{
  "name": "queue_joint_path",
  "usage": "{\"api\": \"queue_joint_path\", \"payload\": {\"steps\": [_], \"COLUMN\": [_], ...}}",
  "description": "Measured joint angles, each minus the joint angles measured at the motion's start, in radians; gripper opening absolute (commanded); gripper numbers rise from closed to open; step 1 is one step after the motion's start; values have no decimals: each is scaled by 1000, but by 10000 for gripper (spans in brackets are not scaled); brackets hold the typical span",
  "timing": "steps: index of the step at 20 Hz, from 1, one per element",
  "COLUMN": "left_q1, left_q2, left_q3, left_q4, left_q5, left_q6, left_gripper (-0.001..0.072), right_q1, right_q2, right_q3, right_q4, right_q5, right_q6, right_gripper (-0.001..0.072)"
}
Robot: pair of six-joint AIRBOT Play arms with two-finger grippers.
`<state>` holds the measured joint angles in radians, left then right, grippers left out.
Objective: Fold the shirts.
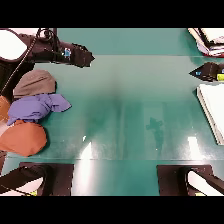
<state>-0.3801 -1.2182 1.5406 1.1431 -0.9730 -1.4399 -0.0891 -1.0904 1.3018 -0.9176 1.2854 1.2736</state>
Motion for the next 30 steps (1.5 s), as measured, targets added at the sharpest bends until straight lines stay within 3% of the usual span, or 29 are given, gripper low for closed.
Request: {"api": "queue_joint_path", "payload": {"steps": [14, 15, 16, 17, 23, 30], "left_q1": [0, 1, 4, 11, 184, 473], "left_q2": [0, 0, 0, 0, -34, -188], "left_q3": [0, 0, 0, 0, -42, -201], "left_q4": [0, 5, 29, 71, 425, 505], "left_q5": [5, 14, 19, 19, -34, 80], "left_q6": [0, 3, 10, 10, -61, -124], "left_gripper": [26, 220, 485, 551, 552, 552], "right_q1": [2, 2, 2, 2, 3, 3], "right_q2": [0, 0, 0, 0, 0, 0], "right_q3": [0, 0, 0, 0, 0, 0], "right_q4": [1, 1, 1, 2, 2, 2], "right_q5": [0, 1, 0, 1, 1, 1], "right_q6": [0, 0, 0, 0, 0, 1], "right_gripper": [19, 19, 19, 19, 19, 19]}}
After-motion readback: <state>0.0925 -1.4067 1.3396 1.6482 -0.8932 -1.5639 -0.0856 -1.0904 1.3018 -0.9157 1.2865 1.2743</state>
